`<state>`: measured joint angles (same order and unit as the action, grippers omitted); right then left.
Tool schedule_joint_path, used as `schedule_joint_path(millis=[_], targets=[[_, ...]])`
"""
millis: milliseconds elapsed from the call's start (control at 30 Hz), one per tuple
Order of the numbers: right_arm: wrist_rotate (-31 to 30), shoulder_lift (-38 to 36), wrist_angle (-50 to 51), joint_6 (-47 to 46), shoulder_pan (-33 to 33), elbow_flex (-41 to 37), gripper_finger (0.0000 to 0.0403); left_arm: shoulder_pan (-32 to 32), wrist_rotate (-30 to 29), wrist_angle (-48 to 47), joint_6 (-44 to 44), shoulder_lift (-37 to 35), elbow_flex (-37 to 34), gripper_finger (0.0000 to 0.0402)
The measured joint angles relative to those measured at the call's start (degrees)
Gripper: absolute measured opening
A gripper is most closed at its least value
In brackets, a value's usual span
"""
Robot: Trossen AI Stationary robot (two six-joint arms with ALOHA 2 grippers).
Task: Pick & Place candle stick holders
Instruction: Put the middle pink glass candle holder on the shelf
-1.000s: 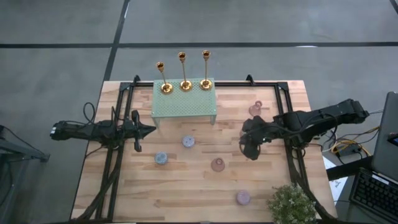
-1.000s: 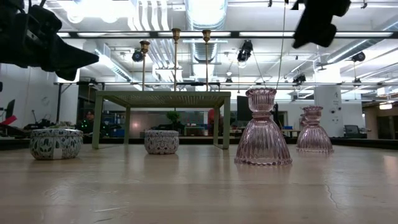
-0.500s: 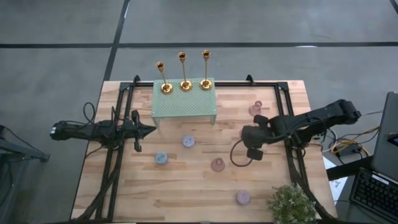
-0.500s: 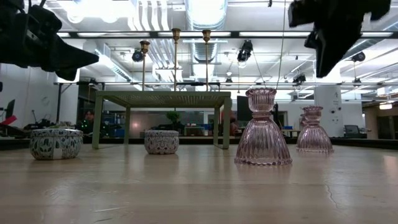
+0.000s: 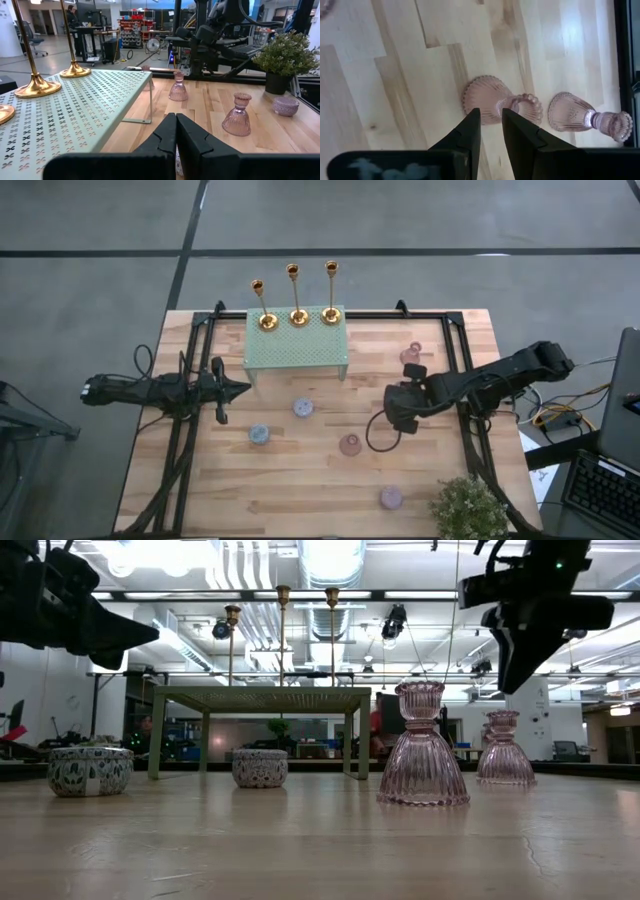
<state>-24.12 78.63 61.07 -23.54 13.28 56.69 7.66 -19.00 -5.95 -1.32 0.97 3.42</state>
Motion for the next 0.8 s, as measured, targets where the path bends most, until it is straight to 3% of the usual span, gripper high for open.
schedule_joint_path(millis=[200,367,800], targets=[[0.5,-0.1,-0.5,0.9,-1.5,-0.4,0.0082,0.0,0.0,0.0,0.0,0.0,0.0,0.0012],[4.6,-0.2,-1.6,1.4,-3.0,-0.9,0.0099,0.0,0.0,0.0,0.0,0.0,0.0,0.0012],[2.6,-0.2,-2.2,2.1,-5.5,-3.4,0.0116,0.0,0.0,0.0,0.0,0.0,0.0,0.0012]])
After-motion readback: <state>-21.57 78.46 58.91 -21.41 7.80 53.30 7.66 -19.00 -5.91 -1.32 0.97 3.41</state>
